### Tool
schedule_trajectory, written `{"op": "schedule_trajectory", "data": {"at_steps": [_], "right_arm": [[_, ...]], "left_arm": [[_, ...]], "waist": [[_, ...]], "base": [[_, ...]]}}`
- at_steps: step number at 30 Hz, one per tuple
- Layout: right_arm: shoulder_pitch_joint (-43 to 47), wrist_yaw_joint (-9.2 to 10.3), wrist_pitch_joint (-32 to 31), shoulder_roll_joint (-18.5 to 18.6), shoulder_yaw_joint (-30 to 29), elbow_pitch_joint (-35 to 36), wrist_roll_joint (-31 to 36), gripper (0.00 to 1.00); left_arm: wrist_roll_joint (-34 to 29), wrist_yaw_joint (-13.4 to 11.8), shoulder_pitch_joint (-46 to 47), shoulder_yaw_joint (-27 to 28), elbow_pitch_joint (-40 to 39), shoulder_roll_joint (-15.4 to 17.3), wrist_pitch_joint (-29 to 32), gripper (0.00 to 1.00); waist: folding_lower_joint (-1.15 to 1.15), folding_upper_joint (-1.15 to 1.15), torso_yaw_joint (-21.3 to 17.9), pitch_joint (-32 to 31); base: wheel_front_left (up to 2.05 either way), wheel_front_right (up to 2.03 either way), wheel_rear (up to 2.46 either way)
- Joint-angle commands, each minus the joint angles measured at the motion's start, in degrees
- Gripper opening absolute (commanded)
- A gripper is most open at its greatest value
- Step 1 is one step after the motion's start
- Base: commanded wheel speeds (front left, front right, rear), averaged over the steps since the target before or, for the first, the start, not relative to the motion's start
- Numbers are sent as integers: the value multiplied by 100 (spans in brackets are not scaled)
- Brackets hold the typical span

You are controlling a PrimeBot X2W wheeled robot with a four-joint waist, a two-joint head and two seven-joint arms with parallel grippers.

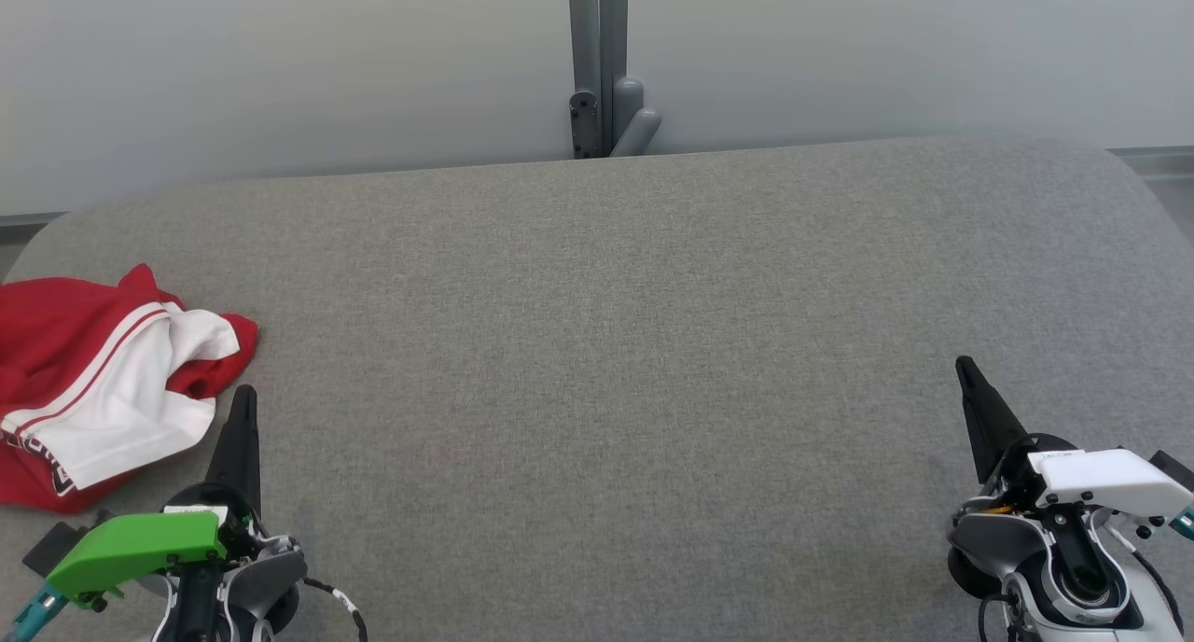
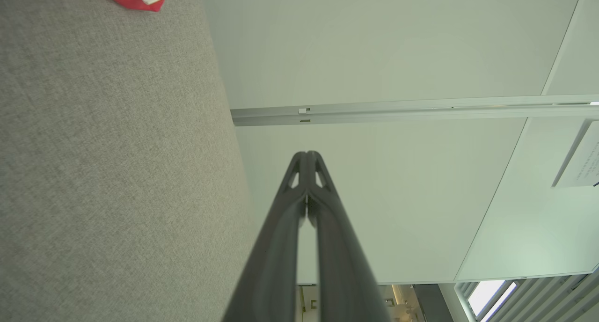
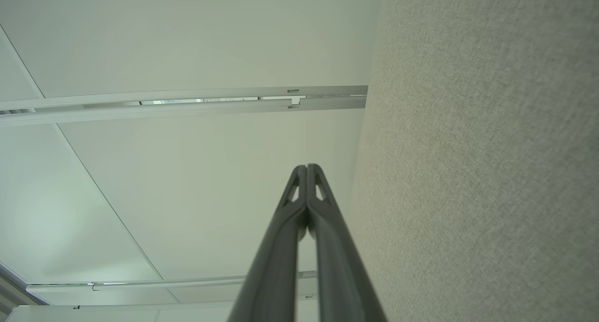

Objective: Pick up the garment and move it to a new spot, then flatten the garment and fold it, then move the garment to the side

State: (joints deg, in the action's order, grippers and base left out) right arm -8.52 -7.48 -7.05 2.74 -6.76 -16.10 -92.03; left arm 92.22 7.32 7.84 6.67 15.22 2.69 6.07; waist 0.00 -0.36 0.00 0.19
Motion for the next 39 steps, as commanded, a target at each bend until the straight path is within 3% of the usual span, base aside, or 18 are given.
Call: {"op": "schedule_trajectory", "data": {"at_steps": [1, 27, 28, 39], "right_arm": [[53, -2, -12, 26, -14, 21, -28, 0], [53, -2, -12, 26, -13, 20, -28, 0], [0, 0, 0, 0, 0, 1, 0, 100], [110, 1, 227, 49, 208, -96, 269, 100]], "left_arm": [[12, 35, -71, 4, -10, 36, 29, 0], [12, 35, -71, 4, -10, 36, 29, 0], [0, 0, -1, 0, 0, 0, 0, 100], [-319, -7, -75, -125, 231, 19, -236, 100]], "waist": [[0, 36, 0, 0], [0, 36, 0, 0], [0, 0, 0, 0], [0, 2, 0, 11]], "base": [[0, 0, 0], [0, 0, 0], [0, 0, 0], [0, 0, 0]]}}
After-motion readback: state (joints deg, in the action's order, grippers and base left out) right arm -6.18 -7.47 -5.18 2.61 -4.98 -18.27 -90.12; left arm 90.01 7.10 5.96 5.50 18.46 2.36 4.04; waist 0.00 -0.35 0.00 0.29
